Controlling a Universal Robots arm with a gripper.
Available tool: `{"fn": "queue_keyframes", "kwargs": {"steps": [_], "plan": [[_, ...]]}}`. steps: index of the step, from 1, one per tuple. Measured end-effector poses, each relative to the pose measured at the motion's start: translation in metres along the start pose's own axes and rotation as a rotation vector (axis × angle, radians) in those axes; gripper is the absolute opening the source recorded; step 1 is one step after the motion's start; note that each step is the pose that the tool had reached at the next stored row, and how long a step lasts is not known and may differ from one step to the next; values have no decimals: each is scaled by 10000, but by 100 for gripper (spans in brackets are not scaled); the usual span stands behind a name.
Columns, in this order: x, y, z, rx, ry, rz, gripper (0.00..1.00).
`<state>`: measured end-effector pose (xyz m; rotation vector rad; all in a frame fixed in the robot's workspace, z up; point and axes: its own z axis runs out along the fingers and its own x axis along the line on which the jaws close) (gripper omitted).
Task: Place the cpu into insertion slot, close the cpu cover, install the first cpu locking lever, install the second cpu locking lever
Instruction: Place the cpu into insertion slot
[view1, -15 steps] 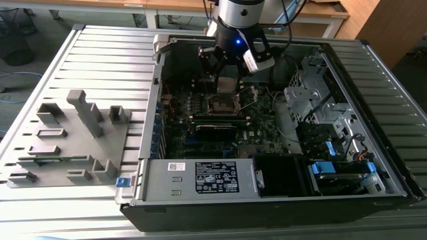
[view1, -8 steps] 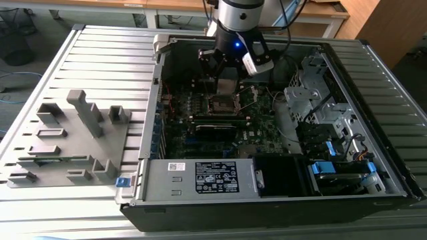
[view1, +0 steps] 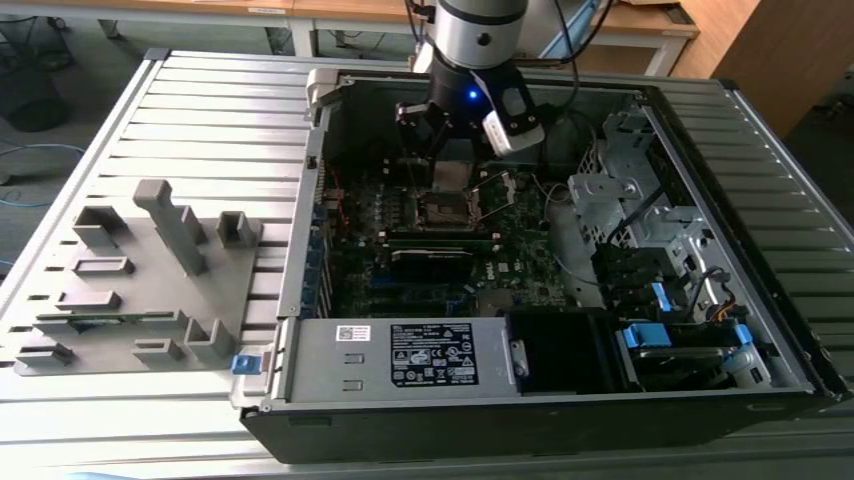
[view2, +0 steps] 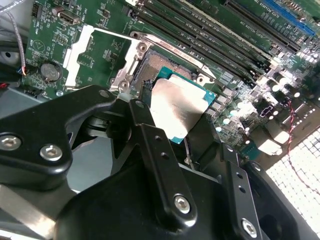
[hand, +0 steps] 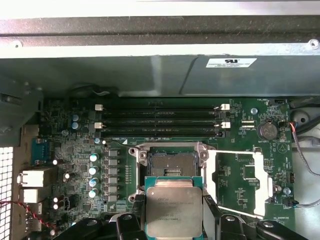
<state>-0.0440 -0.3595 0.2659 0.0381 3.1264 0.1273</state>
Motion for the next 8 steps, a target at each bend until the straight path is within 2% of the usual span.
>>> {"fn": "queue_keyframes", "kwargs": {"steps": [8], "plan": [[15,42,15,0,1,0,54]]}}
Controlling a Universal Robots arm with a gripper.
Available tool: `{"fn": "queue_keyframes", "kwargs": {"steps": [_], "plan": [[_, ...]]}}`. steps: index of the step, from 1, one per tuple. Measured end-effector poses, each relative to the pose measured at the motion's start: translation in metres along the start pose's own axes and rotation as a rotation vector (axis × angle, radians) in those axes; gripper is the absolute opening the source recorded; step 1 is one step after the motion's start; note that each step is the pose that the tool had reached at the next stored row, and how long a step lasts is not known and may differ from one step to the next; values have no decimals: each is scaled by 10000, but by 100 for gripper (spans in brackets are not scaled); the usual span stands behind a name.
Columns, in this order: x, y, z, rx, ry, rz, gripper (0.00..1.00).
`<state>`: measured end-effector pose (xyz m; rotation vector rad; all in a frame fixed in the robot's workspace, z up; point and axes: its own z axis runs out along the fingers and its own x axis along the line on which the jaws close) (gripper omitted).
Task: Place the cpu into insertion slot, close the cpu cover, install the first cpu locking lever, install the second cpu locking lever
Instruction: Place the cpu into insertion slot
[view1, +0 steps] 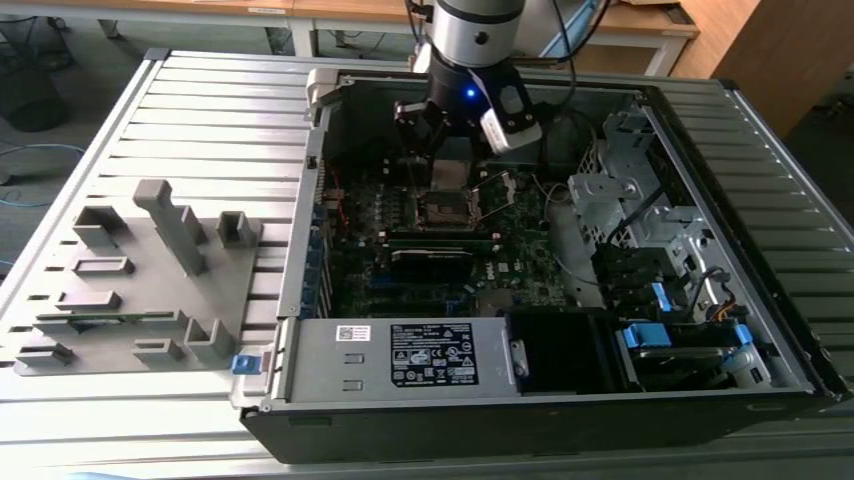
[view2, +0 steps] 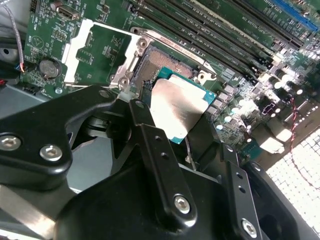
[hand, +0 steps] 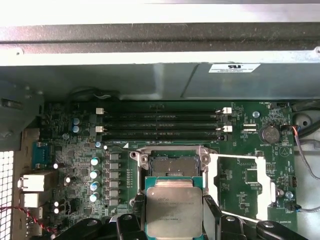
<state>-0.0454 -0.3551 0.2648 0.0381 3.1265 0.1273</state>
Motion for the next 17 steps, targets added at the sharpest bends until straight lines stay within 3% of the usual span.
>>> {"fn": "queue_keyframes", "kwargs": {"steps": [17], "plan": [[11,41,144,6,0,-1,54]]}}
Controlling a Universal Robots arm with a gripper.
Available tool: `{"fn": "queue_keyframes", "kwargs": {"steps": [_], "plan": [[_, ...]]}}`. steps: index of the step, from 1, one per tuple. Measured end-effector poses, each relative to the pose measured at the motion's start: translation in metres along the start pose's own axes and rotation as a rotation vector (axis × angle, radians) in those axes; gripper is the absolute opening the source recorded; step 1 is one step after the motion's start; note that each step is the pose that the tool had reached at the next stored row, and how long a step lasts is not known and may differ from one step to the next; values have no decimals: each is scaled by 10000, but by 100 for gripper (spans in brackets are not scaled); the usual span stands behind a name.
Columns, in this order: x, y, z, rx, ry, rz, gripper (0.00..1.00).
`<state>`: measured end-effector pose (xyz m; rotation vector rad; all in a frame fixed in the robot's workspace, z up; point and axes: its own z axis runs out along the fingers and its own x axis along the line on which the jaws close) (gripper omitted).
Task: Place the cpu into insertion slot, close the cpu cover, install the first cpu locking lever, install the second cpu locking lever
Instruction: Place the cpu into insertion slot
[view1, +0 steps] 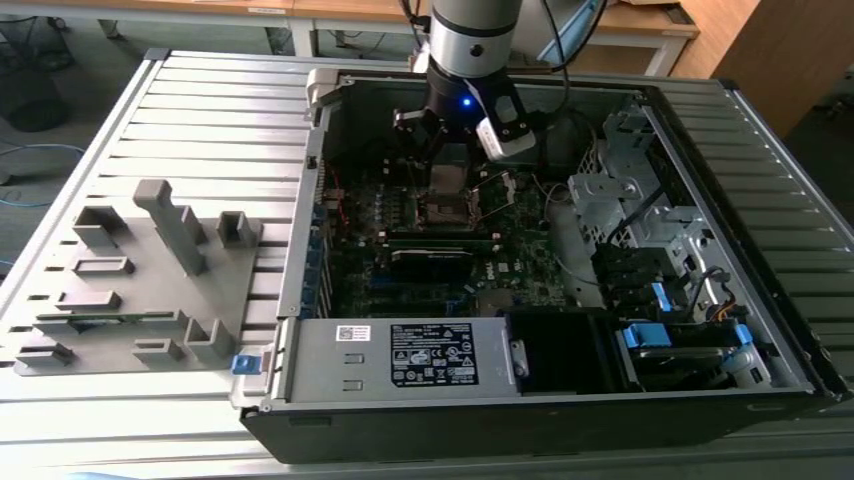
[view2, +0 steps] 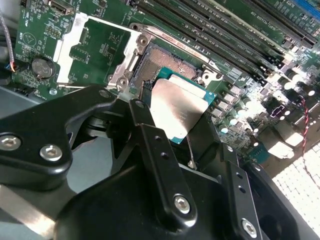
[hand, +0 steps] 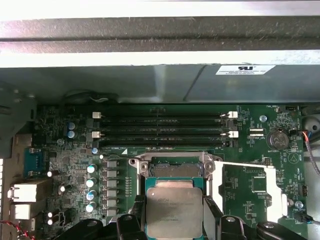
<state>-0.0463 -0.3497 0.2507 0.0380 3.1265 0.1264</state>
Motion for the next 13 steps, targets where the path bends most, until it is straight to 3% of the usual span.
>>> {"fn": "queue_keyframes", "kwargs": {"steps": [4,13], "plan": [[0,0,4,-1,-10,112,54],[0,-2,28,16,-130,1587,54]]}}
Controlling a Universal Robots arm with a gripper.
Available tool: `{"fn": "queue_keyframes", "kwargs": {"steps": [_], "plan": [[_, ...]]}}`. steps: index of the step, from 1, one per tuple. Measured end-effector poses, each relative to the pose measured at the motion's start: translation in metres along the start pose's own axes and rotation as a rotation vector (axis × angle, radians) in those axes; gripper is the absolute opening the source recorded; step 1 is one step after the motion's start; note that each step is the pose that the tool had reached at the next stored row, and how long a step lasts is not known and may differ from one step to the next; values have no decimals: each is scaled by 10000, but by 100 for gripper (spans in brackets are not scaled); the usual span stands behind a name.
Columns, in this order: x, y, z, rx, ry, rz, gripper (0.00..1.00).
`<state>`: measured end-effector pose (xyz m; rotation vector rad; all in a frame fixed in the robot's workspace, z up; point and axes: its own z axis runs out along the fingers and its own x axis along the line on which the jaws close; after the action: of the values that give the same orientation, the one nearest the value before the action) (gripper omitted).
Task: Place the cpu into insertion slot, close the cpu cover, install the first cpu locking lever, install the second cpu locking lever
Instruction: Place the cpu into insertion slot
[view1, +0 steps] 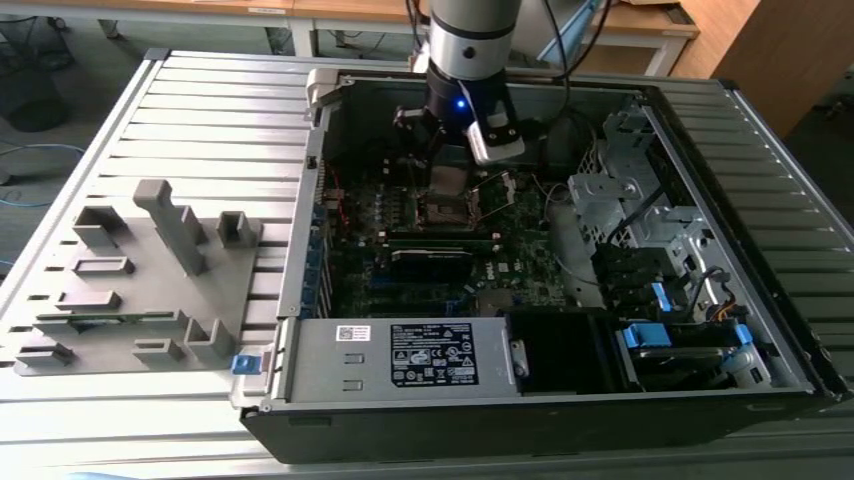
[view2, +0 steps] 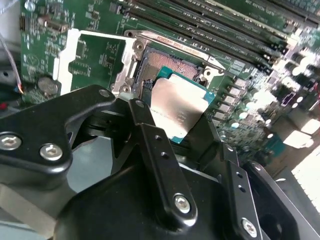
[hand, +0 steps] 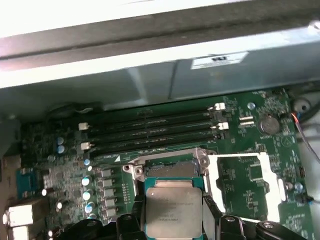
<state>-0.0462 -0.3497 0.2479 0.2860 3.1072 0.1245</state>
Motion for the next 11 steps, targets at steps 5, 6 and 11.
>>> {"fn": "queue_keyframes", "kwargs": {"steps": [5,6,11], "plan": [[0,-1,11,11,-74,914,54],[0,-1,11,14,-89,1091,54],[0,-1,12,14,-98,1208,54]]}}
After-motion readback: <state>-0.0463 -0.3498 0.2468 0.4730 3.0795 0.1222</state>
